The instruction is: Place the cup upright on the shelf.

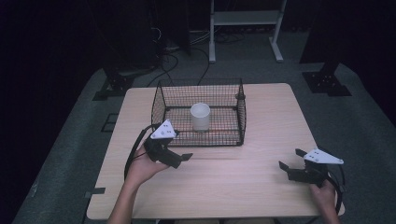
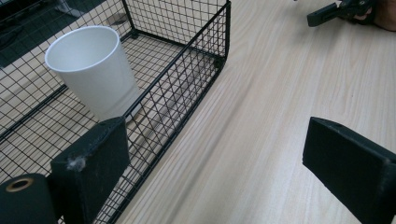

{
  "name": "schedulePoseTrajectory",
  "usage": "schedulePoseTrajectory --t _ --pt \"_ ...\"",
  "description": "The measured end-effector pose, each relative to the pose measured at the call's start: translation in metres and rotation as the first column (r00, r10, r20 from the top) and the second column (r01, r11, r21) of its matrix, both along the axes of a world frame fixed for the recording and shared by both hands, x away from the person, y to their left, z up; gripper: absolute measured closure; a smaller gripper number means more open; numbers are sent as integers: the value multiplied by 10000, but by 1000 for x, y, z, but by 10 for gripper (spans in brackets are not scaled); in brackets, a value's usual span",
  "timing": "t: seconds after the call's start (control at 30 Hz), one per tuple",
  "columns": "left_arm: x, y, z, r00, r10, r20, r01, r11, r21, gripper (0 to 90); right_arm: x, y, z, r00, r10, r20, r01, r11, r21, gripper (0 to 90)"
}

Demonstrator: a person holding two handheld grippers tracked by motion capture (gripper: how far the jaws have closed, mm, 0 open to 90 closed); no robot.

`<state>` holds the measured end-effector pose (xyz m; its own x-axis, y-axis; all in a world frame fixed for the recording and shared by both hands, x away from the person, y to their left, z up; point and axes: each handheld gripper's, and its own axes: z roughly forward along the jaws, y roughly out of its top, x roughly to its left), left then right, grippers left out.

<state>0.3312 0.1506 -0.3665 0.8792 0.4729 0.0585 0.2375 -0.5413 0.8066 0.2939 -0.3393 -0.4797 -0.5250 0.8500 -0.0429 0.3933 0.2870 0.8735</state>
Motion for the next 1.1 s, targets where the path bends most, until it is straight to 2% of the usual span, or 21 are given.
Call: schedulePoseTrajectory --t 0.23,0.37,0.7,0.83,1.1 --pt "-7 0 -5 10000 -23 -27 23 10000 58 66 0 0 0 10000 -17 -2 17 10000 6 131" --pt "-10 2 -9 10000 -45 -43 45 9999 -91 66 0 0 0 10000 -17 -14 17 10000 -2 131" --pt "-18 5 -17 10000 45 -71 -46 9999 -121 65 0 0 0 10000 -20 -23 20 10000 -17 131" --pt "-24 9 -21 9999 140 -9 -140 9993 -353 65 0 0 0 10000 -20 -8 20 10000 -30 131" --pt "-37 17 -33 9991 413 -61 -416 9978 -522 66 0 1 0 10000 -21 20 21 10000 -56 131"
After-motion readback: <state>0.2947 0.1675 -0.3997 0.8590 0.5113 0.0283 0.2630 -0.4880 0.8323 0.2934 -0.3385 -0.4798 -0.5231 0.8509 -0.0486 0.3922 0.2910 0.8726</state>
